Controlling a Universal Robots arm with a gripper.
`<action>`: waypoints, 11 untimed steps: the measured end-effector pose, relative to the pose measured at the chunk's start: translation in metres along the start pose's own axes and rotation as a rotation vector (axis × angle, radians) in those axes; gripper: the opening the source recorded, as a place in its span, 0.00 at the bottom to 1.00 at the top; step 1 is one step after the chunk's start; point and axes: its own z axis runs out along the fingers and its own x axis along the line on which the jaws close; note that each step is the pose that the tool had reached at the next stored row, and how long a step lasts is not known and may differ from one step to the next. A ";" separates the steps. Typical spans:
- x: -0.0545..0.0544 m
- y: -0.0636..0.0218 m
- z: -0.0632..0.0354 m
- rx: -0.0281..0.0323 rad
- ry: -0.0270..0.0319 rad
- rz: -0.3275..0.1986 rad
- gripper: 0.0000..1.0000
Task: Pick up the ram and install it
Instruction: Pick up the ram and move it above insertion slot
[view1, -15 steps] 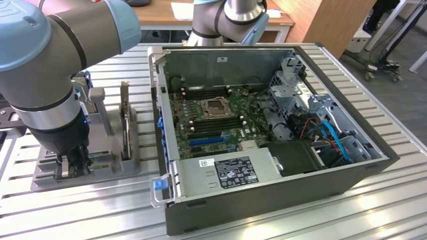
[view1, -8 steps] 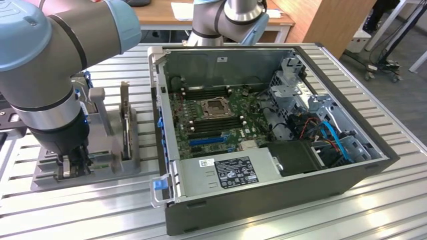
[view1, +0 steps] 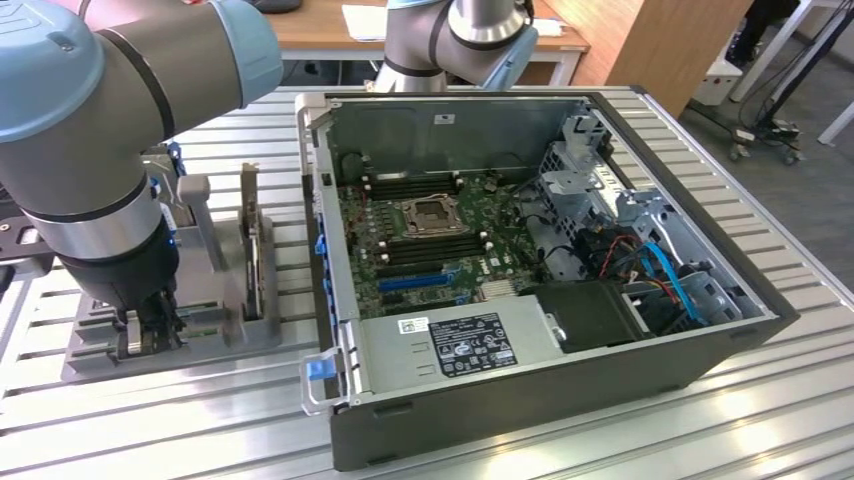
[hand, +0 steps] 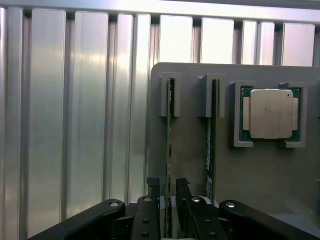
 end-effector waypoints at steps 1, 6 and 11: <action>0.000 0.0000 0.0000 0.0000 0.0000 0.000 0.27; 0.000 0.0000 0.0000 0.0000 0.0000 0.000 0.27; 0.000 0.0000 0.0000 0.0000 0.0000 0.000 0.19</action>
